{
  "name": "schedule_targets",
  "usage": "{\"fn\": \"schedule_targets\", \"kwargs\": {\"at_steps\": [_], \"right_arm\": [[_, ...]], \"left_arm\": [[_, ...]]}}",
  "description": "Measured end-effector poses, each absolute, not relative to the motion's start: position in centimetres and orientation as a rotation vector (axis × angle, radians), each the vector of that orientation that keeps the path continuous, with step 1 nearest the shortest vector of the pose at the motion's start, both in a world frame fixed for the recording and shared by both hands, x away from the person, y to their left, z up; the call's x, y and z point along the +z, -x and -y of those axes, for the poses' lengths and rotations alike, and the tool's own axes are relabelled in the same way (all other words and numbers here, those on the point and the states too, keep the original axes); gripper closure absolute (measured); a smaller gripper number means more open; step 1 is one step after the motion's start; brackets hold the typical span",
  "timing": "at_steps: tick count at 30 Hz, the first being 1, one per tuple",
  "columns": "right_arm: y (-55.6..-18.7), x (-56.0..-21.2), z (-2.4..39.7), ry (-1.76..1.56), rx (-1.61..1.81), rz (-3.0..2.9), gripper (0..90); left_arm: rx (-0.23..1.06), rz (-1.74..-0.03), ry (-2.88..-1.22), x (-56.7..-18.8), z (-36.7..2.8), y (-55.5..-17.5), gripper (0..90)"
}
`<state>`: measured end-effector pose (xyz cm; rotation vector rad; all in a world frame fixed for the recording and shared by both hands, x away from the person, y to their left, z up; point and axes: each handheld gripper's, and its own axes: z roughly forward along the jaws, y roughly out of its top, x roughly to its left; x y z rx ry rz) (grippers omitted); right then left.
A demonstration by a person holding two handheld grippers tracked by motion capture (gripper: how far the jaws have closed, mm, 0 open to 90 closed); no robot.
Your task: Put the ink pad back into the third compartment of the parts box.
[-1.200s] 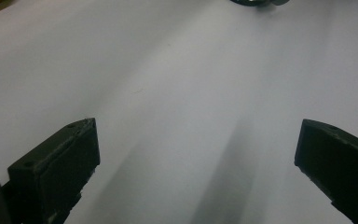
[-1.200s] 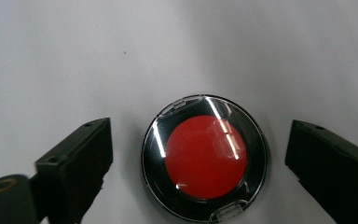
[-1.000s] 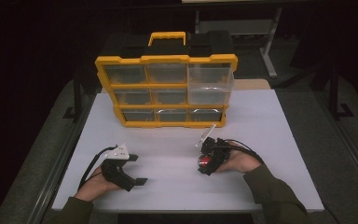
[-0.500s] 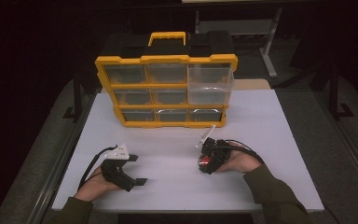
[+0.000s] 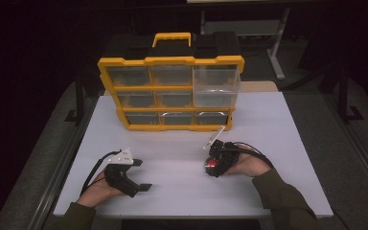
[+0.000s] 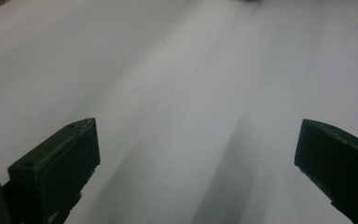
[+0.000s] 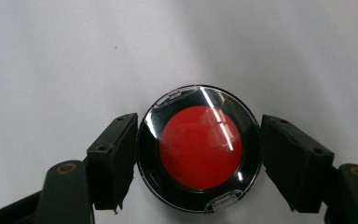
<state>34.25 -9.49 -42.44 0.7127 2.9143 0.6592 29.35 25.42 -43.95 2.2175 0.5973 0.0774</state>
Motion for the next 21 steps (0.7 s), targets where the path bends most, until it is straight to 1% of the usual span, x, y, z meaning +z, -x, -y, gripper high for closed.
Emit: {"fn": "schedule_targets", "kwargs": {"at_steps": [21], "right_arm": [[-34.4, -40.5, 12.6, -0.767, 0.717, -2.873, 28.5]], "left_arm": [[0.077, -0.599, -2.216, -43.9, -25.4, -29.3, 0.0]]}}
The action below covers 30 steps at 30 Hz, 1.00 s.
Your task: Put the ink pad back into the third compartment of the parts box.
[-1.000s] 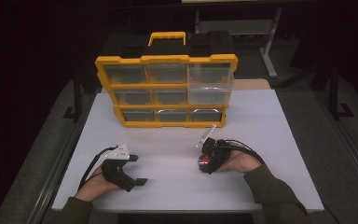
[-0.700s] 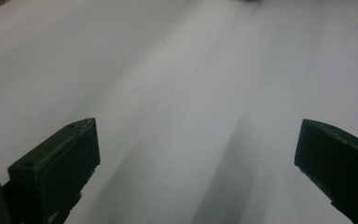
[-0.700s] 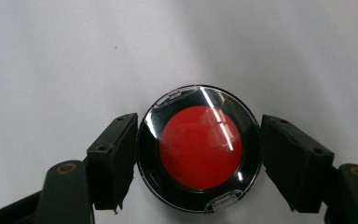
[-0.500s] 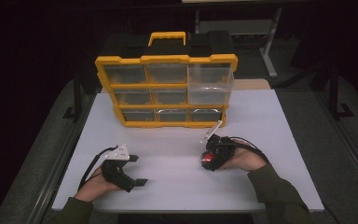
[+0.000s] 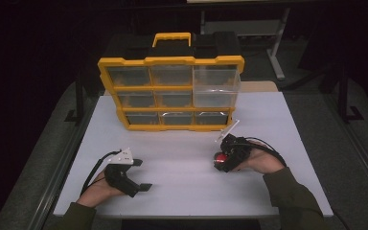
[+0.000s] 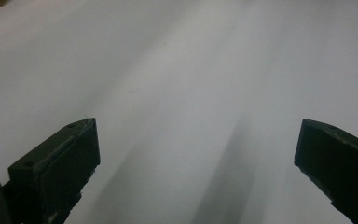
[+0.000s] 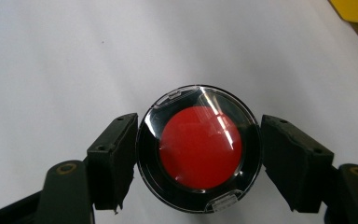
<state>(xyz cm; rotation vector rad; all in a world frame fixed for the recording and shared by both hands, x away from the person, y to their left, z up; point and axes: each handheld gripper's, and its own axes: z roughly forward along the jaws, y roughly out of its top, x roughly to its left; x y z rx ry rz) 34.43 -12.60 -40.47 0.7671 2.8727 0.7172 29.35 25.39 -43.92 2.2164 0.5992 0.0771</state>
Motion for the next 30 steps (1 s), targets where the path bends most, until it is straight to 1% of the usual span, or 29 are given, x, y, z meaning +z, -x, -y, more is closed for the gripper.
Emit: {"fn": "schedule_targets", "kwargs": {"at_steps": [7, 17, 30], "right_arm": [[-34.2, -40.0, 13.4, -0.793, 0.72, -2.859, 28.6], [-34.3, -38.6, 15.6, -0.809, 0.762, -2.822, 28.6], [-34.6, -37.6, 16.7, -0.839, 0.761, -2.819, 28.6]], "left_arm": [[0.077, -0.598, -2.225, -44.0, -25.3, -29.3, 0.0], [0.082, -0.601, -2.221, -44.0, -25.4, -29.4, 0.0], [0.068, -0.603, -2.217, -44.0, -25.4, -29.4, 0.0]]}}
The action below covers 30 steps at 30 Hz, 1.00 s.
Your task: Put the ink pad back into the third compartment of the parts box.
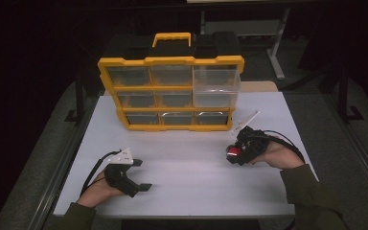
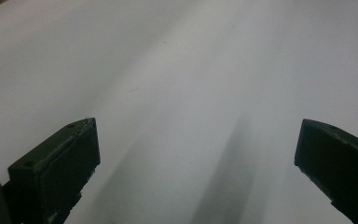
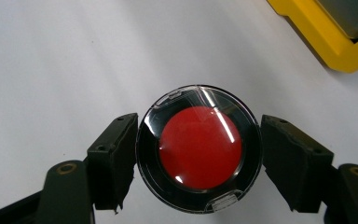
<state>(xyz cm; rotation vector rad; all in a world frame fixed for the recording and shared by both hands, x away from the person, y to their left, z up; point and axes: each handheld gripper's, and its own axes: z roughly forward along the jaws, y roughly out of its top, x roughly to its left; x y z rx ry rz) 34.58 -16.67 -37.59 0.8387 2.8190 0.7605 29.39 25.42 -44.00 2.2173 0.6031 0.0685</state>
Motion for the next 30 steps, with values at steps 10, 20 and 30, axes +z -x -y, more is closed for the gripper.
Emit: {"fn": "schedule_targets", "kwargs": {"at_steps": [10, 20, 30], "right_arm": [[-34.8, -35.9, 17.4, -0.878, 0.771, -2.81, 28.7], [-35.1, -34.0, 17.9, -0.897, 0.759, -2.792, 28.8], [-35.5, -31.8, 18.5, -0.893, 0.758, -2.779, 28.8]], "left_arm": [[0.068, -0.607, -2.217, -43.9, -25.5, -29.4, 0.0], [0.063, -0.61, -2.203, -43.8, -25.6, -29.4, 0.0], [0.069, -0.606, -2.203, -43.8, -25.6, -29.4, 0.0]]}}
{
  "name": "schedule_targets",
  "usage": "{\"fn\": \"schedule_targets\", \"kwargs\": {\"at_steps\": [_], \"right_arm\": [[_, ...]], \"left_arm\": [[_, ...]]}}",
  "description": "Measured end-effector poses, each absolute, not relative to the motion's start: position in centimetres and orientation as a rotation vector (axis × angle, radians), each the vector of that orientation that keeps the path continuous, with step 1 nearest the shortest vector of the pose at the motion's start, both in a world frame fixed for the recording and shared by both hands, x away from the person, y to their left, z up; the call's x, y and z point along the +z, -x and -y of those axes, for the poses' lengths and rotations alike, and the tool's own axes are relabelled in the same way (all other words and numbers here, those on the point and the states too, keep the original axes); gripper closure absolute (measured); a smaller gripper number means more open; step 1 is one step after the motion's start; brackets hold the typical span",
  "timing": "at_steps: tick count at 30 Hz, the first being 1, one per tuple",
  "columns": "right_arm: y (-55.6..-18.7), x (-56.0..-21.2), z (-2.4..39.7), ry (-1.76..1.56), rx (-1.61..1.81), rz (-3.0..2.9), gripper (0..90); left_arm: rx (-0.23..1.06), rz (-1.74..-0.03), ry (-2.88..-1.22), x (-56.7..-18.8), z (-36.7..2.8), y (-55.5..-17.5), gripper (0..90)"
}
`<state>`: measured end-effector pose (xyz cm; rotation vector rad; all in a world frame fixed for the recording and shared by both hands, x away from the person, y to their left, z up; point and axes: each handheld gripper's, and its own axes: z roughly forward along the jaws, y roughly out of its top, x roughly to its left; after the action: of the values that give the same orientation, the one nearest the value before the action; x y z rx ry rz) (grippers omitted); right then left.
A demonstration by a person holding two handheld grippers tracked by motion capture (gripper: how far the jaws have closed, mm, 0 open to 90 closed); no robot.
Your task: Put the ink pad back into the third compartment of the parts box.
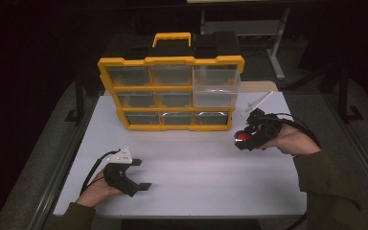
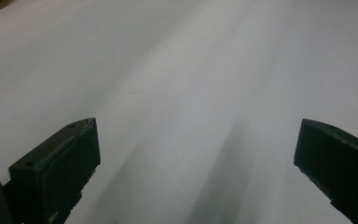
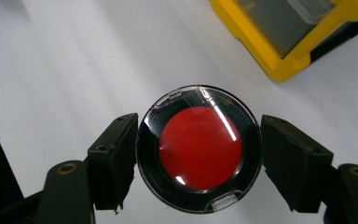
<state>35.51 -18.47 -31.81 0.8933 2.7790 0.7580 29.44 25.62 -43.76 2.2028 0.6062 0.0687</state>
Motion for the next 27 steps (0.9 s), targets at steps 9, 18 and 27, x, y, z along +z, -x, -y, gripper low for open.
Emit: {"fn": "schedule_targets", "kwargs": {"at_steps": [9, 18, 27], "right_arm": [[-35.9, -30.0, 18.9, -0.9, 0.765, -2.759, 28.8], [-36.4, -27.5, 19.4, -0.898, 0.772, -2.739, 28.8], [-36.5, -25.2, 19.7, -0.893, 0.778, -2.726, 28.8]], "left_arm": [[0.068, -0.607, -2.201, -43.7, -25.6, -29.4, 0.0], [0.069, -0.608, -2.2, -43.7, -25.6, -29.5, 0.0], [0.07, -0.61, -2.199, -43.7, -25.7, -29.5, 0.0]]}}
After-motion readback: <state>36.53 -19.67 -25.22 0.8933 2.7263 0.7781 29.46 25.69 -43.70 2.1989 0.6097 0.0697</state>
